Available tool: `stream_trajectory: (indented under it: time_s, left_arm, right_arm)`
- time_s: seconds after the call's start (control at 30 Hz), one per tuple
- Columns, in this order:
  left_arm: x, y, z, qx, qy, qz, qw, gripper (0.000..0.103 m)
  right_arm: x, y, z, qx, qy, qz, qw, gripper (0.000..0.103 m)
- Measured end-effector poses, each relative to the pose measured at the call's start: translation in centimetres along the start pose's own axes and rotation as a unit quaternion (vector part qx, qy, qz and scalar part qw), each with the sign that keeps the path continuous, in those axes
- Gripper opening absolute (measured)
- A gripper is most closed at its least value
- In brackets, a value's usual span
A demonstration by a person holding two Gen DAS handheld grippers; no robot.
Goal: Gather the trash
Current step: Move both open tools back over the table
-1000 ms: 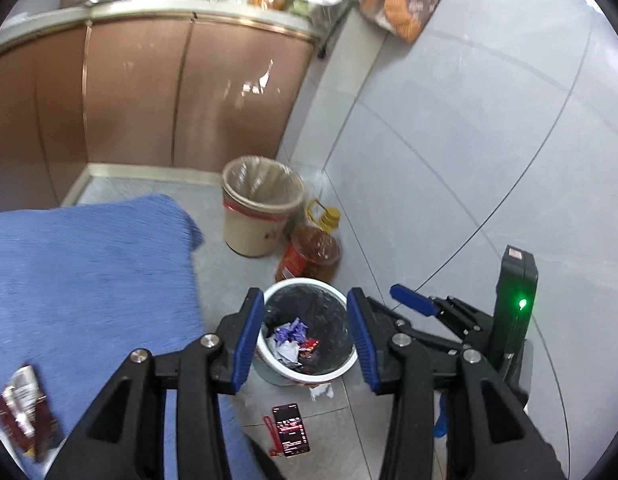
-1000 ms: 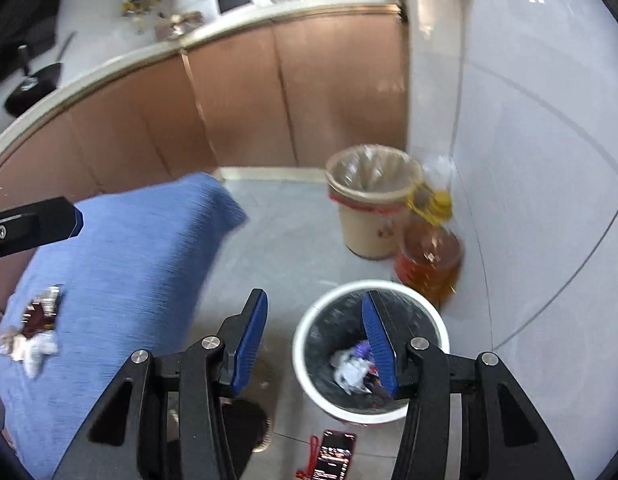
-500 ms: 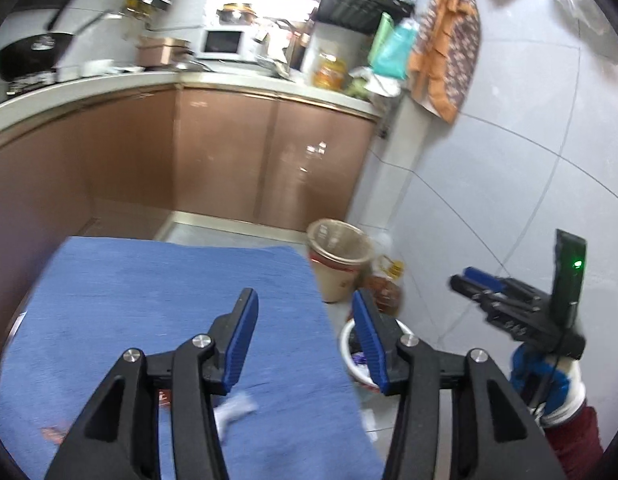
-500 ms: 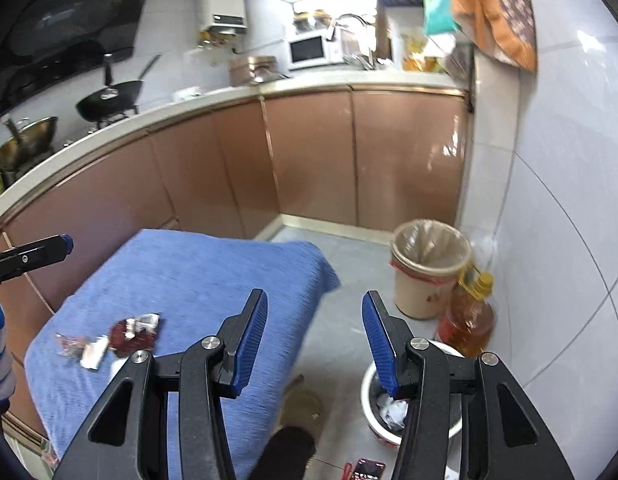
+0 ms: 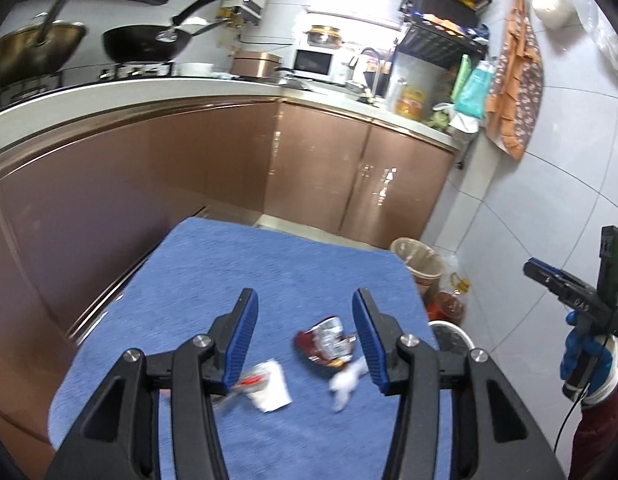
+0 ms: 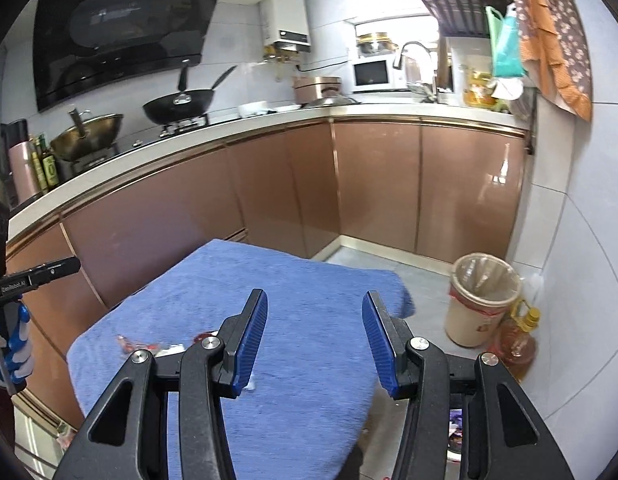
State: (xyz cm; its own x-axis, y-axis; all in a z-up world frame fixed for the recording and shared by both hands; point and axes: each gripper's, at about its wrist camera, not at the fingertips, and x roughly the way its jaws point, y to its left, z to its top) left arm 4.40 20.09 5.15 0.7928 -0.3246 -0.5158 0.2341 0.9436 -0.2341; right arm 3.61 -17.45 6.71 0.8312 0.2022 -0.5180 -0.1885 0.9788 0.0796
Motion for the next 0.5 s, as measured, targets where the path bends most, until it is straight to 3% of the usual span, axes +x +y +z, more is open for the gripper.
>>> stream_trajectory:
  time_s: [0.17, 0.5]
  left_arm:
    - [-0.2, 2.9, -1.5, -0.002, 0.013, 0.011, 0.9999, 0.047]
    - [4.1, 5.5, -5.9, 0.035, 0.086, 0.009, 0.9956, 0.051]
  right_arm:
    - [1.1, 1.7, -0.1, -0.011, 0.011, 0.013, 1.0, 0.049]
    - [4.8, 3.9, -0.7, -0.026, 0.046, 0.026, 0.998, 0.049]
